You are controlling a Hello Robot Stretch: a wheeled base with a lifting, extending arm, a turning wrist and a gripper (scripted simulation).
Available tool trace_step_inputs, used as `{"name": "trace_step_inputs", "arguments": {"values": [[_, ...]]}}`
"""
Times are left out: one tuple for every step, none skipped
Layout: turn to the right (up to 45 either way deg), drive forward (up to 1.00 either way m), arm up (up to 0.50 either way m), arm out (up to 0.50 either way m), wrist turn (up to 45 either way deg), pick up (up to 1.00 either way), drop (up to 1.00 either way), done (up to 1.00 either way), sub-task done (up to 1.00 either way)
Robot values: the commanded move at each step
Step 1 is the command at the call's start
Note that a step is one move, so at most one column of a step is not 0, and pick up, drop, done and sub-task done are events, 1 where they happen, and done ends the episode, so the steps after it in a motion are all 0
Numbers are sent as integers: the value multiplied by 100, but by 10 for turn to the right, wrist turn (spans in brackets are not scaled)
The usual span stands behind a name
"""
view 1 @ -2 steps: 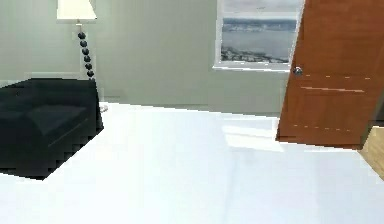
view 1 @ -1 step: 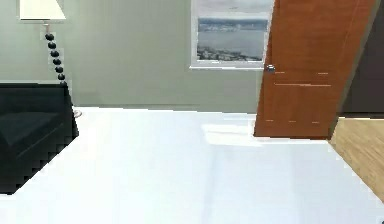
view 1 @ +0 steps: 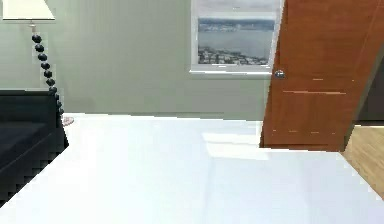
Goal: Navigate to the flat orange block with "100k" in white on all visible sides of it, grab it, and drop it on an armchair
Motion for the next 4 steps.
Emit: {"name": "trace_step_inputs", "arguments": {"values": [[30,0,0,0,0,0,0,0,0],[0,65,0,0,0,0,0,0,0],[450,0,0,0,0,0,0,0,0],[0,50,0,0,0,0,0,0,0]]}}
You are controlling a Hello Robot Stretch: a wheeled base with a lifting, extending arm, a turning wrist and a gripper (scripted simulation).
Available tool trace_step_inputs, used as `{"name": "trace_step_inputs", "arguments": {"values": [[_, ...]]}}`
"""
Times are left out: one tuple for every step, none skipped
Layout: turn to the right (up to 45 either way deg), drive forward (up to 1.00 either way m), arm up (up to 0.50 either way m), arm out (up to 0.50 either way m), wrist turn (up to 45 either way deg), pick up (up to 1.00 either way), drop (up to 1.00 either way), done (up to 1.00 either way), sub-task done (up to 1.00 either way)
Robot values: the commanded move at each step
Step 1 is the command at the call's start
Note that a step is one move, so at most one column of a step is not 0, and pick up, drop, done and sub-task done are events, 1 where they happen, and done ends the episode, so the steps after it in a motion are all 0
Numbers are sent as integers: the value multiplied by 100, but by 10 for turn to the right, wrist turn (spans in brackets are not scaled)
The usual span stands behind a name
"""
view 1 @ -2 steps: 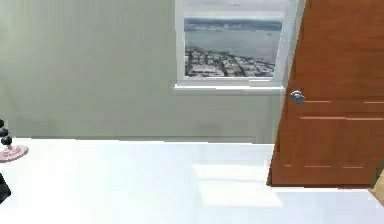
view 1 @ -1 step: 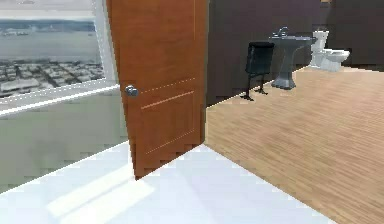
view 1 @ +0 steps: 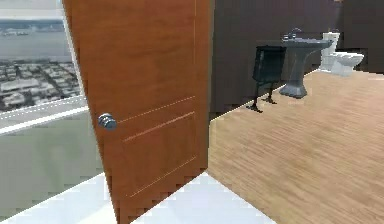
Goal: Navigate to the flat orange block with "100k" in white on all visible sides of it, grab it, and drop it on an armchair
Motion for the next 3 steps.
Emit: {"name": "trace_step_inputs", "arguments": {"values": [[450,0,0,0,0,0,0,0,0],[60,0,0,0,0,0,0,0,0],[0,100,0,0,0,0,0,0,0]]}}
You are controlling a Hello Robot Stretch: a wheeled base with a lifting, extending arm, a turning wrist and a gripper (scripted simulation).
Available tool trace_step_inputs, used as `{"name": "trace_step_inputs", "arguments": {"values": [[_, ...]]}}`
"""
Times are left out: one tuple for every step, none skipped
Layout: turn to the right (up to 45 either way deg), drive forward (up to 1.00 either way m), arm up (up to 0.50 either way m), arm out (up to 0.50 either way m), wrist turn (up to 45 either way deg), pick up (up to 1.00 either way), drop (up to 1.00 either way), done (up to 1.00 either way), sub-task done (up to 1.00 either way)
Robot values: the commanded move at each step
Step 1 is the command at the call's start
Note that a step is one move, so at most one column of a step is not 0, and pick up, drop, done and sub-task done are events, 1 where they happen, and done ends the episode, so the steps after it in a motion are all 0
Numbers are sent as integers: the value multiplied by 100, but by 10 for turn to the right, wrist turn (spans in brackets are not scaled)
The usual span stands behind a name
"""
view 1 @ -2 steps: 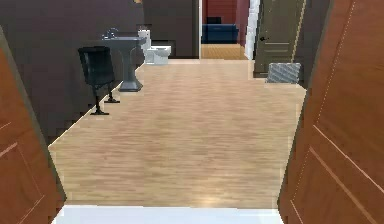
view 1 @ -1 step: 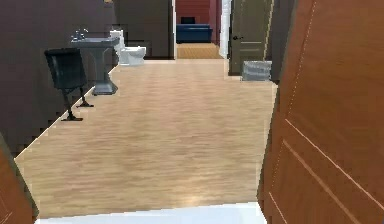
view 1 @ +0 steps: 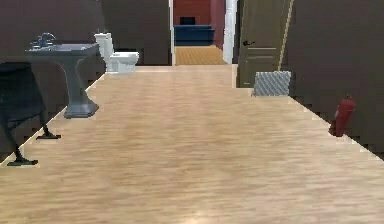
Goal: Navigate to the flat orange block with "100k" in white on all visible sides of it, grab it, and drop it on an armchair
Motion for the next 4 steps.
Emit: {"name": "trace_step_inputs", "arguments": {"values": [[0,100,0,0,0,0,0,0,0],[0,100,0,0,0,0,0,0,0],[0,100,0,0,0,0,0,0,0],[0,100,0,0,0,0,0,0,0]]}}
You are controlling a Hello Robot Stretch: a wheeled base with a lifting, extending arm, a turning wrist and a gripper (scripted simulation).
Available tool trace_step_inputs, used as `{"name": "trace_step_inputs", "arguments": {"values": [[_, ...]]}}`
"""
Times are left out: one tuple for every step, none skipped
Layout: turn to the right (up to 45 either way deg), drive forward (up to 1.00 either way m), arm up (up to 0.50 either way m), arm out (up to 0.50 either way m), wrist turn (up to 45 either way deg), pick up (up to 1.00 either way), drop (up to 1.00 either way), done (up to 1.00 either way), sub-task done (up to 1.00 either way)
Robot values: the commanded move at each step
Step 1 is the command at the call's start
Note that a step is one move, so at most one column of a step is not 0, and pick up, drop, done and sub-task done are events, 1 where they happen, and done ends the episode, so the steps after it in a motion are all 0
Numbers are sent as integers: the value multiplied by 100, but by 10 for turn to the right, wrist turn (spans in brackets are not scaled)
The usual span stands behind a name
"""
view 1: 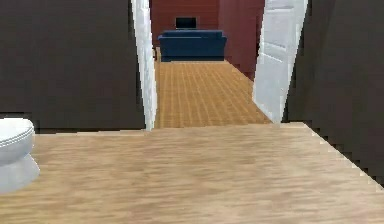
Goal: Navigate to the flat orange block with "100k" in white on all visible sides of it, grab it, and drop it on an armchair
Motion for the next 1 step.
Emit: {"name": "trace_step_inputs", "arguments": {"values": [[0,100,0,0,0,0,0,0,0]]}}
